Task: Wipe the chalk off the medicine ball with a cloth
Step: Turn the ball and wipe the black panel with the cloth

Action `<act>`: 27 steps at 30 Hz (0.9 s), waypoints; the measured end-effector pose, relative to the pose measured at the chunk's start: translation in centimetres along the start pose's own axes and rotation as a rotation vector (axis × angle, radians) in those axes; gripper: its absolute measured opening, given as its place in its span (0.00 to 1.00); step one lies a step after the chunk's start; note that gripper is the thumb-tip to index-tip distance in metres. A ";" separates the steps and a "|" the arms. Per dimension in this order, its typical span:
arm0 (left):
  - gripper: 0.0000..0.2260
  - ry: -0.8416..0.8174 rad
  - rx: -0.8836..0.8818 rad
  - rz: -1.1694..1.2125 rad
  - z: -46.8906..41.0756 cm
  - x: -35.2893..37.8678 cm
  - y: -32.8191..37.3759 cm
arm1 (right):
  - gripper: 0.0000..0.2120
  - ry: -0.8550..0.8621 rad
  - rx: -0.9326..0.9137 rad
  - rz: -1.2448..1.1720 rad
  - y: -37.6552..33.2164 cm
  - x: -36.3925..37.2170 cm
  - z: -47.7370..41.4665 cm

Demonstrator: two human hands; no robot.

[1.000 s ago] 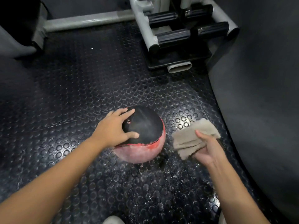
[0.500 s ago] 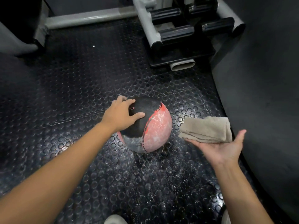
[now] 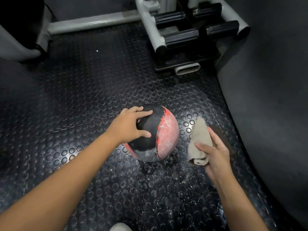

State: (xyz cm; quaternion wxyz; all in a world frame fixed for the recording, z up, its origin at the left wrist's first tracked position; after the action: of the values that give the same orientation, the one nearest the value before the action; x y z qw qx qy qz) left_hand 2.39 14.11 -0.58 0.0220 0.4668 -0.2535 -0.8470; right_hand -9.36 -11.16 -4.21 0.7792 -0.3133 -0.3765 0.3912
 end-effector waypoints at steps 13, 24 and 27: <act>0.36 0.032 -0.054 -0.015 -1.8 0.2 0.5 | 0.25 -0.075 -0.619 1.238 2.9 7.4 -2.0; 0.35 0.034 -0.059 -0.014 -0.8 0.6 0.9 | 0.09 -0.028 -0.500 1.271 -1.2 9.2 -8.5; 0.35 0.038 -0.073 0.013 -1.2 0.1 0.5 | 0.08 -0.005 -0.613 1.292 0.0 8.9 -4.8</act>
State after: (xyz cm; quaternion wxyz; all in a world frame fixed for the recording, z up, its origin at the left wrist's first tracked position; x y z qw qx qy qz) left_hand 3.22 13.12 -0.97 0.0495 0.4799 -0.2248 -0.8466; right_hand -1.72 -4.56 -3.72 0.2678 -0.6776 -0.2106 0.6518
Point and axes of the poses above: each hand's wrist, its own z-axis away from the middle knuckle, its own x-axis out of the palm, y = z × x, the point moved 3 cm from there along -z, towards the middle knuckle, and after that the axes turned 10 degrees about -y, right-handed, at the moved point
